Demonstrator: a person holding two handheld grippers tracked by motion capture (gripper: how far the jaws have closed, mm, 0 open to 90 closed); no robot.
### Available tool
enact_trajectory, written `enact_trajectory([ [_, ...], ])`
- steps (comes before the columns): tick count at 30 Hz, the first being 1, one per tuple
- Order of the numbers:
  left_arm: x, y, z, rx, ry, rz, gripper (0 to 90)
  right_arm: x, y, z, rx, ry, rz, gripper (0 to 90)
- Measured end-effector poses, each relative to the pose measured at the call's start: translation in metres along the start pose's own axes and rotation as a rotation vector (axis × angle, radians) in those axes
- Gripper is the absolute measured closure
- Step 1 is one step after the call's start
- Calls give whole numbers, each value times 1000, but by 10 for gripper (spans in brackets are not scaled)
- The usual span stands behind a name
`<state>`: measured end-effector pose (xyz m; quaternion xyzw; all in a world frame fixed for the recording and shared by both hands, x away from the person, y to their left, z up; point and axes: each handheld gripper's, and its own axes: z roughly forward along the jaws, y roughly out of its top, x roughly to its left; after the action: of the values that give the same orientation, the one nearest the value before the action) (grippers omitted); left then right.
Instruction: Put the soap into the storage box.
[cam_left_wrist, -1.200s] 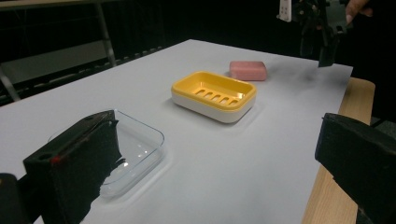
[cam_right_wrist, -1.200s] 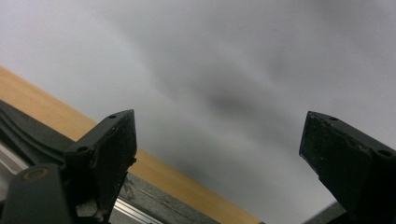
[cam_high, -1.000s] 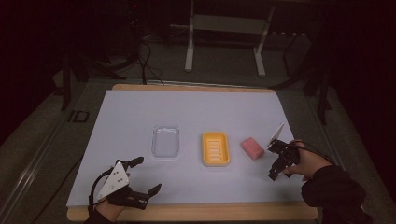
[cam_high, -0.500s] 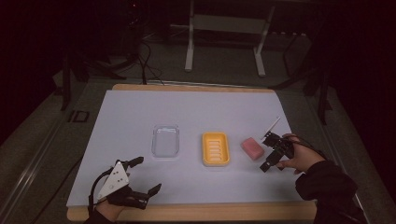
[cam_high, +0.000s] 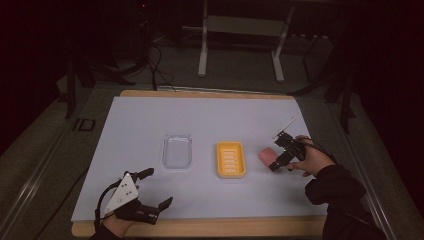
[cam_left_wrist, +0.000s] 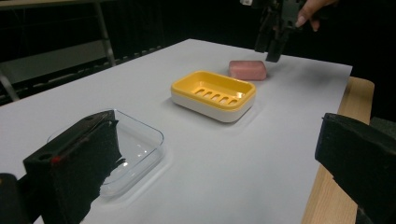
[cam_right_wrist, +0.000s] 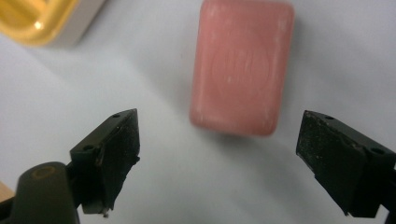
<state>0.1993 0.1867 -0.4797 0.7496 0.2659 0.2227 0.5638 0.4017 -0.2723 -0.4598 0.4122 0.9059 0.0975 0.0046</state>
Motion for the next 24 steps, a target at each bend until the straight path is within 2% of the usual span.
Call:
enact_trajectory([
  [6, 0, 0, 0, 0, -3, 2, 6, -5, 12, 11, -24, -16, -3, 144],
  [14, 0, 0, 0, 1, -8, 3, 6, -7, 17, 25, -46, -37, -21, 176],
  [16, 0, 0, 0, 0, -8, 3, 5, -8, 17, 27, -40, -38, -22, 178],
  [17, 0, 0, 0, 1, -7, 3, 6, -9, 17, 29, -40, -45, -37, 211],
  [24, -1, 0, 0, 1, -10, 3, 6, -11, 19, 38, -14, -55, -10, 254],
])
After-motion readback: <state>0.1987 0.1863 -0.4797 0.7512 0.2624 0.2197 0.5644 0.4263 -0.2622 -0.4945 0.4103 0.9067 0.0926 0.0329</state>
